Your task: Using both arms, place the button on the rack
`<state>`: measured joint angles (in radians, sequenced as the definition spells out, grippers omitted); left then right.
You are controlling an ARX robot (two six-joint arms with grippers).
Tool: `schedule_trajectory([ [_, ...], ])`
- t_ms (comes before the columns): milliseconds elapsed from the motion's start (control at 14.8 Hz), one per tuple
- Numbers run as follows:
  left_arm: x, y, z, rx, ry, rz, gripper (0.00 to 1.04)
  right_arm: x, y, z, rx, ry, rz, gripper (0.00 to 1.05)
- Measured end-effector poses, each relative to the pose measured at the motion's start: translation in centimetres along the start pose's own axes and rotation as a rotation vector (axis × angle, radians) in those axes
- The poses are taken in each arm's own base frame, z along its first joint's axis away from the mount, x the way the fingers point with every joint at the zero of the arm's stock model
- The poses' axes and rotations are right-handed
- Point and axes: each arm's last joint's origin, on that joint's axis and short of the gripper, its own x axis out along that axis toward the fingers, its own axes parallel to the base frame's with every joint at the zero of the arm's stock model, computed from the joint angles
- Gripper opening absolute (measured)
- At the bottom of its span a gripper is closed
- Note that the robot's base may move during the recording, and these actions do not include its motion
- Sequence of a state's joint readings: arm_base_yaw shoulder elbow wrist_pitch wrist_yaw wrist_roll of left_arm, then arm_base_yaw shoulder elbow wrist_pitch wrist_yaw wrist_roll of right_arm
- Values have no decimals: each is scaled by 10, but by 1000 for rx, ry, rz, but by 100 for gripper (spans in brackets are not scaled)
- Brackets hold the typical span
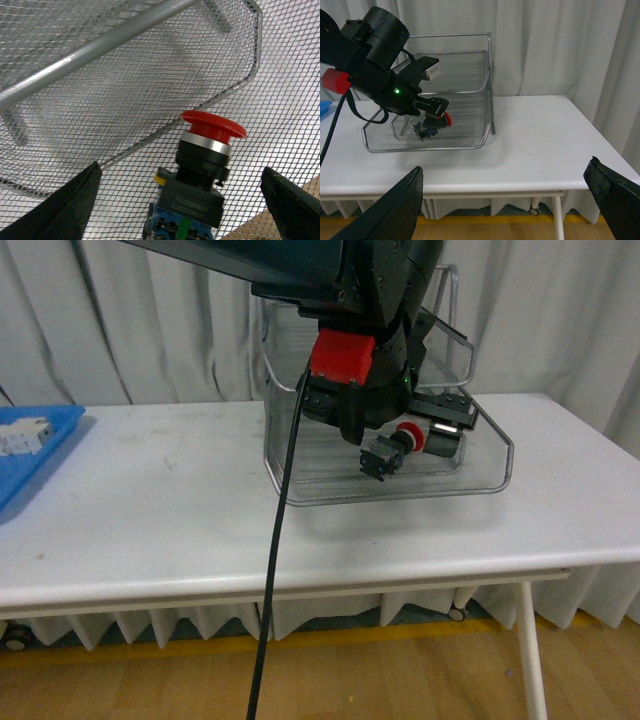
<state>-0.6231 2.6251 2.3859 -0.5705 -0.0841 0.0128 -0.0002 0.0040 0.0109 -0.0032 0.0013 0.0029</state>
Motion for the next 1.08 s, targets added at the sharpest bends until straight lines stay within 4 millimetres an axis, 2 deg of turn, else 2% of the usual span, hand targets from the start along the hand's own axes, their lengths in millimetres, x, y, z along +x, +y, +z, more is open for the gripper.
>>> schedule_trajectory([
  [135, -25, 7, 10, -42, -60, -19, 98, 0, 0, 0, 0, 0, 0, 98],
  [270, -65, 9, 26, -49, -196, -40, 98, 0, 0, 0, 0, 0, 0, 98],
  [405, -117, 19, 34, -46, -341, -37, 98, 0, 0, 0, 0, 0, 0, 98],
  [472, -129, 34, 32, -66, -352, -7, 98, 0, 0, 0, 0, 0, 0, 98],
  [540, -129, 69, 25, -128, -343, 73, 98, 0, 0, 0, 0, 0, 0, 98],
  [608, -128, 97, 11, -195, -508, 279, 88, 0, 0, 0, 0, 0, 1, 98],
  [675, -143, 126, -21, -262, -596, 429, 76, 0, 0, 0, 0, 0, 1, 98],
  [742, -162, 147, -44, -292, -661, 478, 68, 0, 0, 0, 0, 0, 0, 98],
  [810, -200, 173, -74, -316, -772, 527, 55, 0, 0, 0, 0, 0, 0, 98],
  [878, -237, 186, -98, -321, -846, 560, 44, 0, 0, 0, 0, 0, 1, 98],
  [945, -266, 186, -130, -314, -864, 562, 32, 0, 0, 0, 0, 0, 1, 98],
  [1012, -277, 179, -159, -306, -837, 539, 21, 0, 0, 0, 0, 0, 1, 98],
  [1080, -277, 170, -180, -306, -807, 524, 12, 0, 0, 0, 0, 0, 1, 98],
])
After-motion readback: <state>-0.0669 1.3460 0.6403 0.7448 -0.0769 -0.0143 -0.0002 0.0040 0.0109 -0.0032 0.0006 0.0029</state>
